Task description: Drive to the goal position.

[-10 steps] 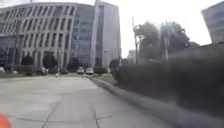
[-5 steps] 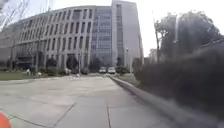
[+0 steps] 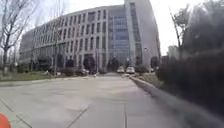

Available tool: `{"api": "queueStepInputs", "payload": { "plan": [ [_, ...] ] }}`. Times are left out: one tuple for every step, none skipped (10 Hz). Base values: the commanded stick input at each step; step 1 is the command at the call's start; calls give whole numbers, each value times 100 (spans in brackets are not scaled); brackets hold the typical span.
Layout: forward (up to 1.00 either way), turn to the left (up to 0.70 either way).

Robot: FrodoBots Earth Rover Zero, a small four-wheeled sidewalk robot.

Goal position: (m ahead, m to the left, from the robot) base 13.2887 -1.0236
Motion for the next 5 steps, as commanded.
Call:
{"api": "queueStepInputs", "payload": {
  "plan": [
    [70, 0],
    [70, 0],
    [70, 0],
    [70, 0],
    [70, 0]
  ]
}}
